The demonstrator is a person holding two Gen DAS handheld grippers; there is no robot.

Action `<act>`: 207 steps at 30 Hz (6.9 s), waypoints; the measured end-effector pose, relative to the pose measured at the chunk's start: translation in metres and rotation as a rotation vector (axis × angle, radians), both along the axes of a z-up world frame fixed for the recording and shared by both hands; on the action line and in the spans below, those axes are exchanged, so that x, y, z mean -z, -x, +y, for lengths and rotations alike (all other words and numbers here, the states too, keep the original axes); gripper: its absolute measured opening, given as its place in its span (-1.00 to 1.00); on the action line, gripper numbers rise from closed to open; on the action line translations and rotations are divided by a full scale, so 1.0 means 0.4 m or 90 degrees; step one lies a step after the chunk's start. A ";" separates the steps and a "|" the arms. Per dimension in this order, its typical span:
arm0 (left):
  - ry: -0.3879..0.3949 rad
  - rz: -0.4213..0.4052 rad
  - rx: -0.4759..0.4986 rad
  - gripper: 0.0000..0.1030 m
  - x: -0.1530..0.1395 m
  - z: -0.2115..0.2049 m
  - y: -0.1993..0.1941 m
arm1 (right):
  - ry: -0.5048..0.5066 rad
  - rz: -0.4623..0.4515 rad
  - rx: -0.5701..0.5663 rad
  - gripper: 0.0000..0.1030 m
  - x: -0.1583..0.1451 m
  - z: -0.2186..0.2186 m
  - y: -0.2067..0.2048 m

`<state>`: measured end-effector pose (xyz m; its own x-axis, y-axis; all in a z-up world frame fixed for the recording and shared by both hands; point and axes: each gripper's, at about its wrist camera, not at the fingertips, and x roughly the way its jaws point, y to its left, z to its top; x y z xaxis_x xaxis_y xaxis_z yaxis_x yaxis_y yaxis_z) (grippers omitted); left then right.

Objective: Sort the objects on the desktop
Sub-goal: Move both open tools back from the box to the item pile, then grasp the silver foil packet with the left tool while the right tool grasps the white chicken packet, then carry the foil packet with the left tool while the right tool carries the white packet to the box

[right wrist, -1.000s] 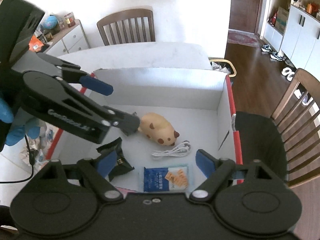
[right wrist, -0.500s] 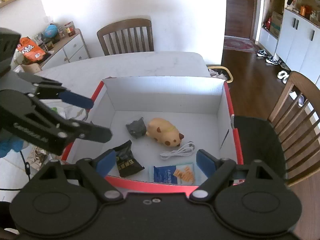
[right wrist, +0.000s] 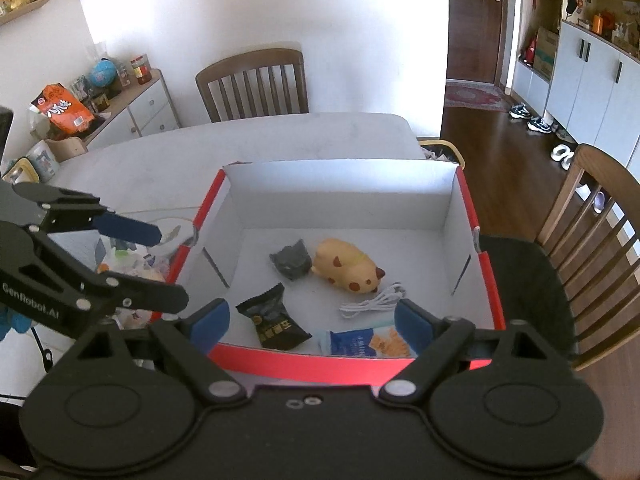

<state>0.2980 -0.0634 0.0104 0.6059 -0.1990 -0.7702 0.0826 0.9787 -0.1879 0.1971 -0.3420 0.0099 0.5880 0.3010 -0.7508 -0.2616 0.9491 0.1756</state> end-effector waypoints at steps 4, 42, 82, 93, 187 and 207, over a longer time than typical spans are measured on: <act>-0.009 -0.001 -0.008 0.66 0.006 0.006 0.031 | 0.004 -0.014 -0.006 0.83 -0.003 0.026 0.021; -0.030 -0.018 -0.095 0.99 0.074 0.281 0.362 | 0.001 -0.047 0.000 0.93 0.042 0.395 0.220; -0.013 0.062 -0.146 0.99 0.291 0.404 0.361 | 0.056 0.004 -0.004 0.87 0.288 0.587 0.150; -0.017 0.062 -0.144 0.99 0.312 0.404 0.340 | 0.032 0.012 -0.025 0.86 0.323 0.610 0.117; 0.000 -0.083 -0.077 0.39 0.020 0.205 0.417 | -0.133 -0.133 0.125 -0.59 0.027 0.348 0.272; -0.010 -0.132 -0.046 0.39 -0.053 0.061 0.269 | -0.122 -0.162 0.171 -0.59 -0.026 0.143 0.249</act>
